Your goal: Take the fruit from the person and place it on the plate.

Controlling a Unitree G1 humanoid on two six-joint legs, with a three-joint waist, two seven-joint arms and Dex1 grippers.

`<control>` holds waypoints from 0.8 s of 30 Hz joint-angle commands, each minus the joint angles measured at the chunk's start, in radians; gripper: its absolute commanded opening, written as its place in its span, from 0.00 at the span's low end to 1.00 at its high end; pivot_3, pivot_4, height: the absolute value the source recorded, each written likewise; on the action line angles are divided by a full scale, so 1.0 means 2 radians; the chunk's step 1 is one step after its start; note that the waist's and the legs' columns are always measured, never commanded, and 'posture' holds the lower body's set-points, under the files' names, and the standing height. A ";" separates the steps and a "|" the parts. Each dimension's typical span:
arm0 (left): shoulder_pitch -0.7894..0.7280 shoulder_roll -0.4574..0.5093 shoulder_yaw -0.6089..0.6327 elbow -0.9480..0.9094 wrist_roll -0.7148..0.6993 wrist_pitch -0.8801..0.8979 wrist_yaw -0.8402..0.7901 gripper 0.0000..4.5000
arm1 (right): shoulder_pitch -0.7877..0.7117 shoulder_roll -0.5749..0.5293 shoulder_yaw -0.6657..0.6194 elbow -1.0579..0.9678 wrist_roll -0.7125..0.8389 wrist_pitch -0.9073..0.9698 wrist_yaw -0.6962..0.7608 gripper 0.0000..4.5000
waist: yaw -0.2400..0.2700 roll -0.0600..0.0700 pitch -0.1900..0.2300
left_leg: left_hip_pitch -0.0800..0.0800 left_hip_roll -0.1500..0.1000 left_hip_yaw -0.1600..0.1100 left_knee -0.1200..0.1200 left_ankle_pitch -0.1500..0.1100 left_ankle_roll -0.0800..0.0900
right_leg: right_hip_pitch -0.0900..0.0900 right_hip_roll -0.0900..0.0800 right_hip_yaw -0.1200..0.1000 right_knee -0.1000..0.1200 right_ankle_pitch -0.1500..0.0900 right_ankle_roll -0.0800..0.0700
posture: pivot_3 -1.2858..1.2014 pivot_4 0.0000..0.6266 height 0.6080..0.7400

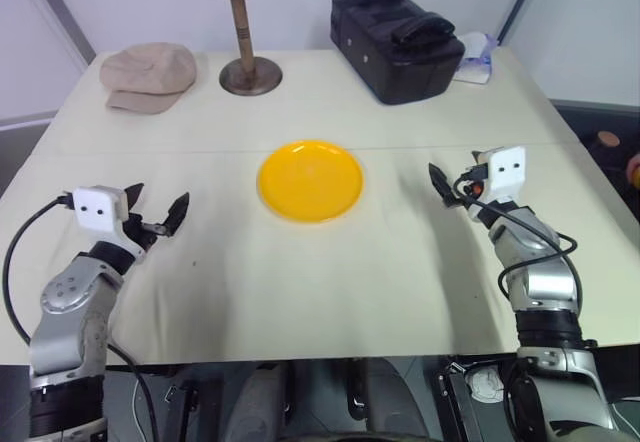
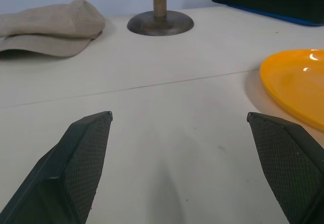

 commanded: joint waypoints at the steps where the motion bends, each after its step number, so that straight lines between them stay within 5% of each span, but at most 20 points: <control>1: -0.007 0.003 0.009 -0.011 -0.003 -0.003 0.004 1.00 | -0.003 0.000 -0.008 -0.020 0.006 -0.005 -0.003 0.99 | 0.000 0.000 0.000 | 0.000 0.000 0.000 0.000 0.000 0.000 | 0.000 0.000 0.000 0.000 0.000 0.000 | 0.52 0.24 1.00; 24: -0.015 0.015 0.009 0.007 0.004 -0.012 -0.006 1.00 | -0.001 0.000 -0.008 -0.009 0.003 -0.013 -0.004 0.99 | 0.000 0.000 0.000 | 0.000 0.000 0.000 0.000 0.000 0.000 | 0.000 0.000 0.000 0.000 0.000 0.000 | 0.52 0.24 1.00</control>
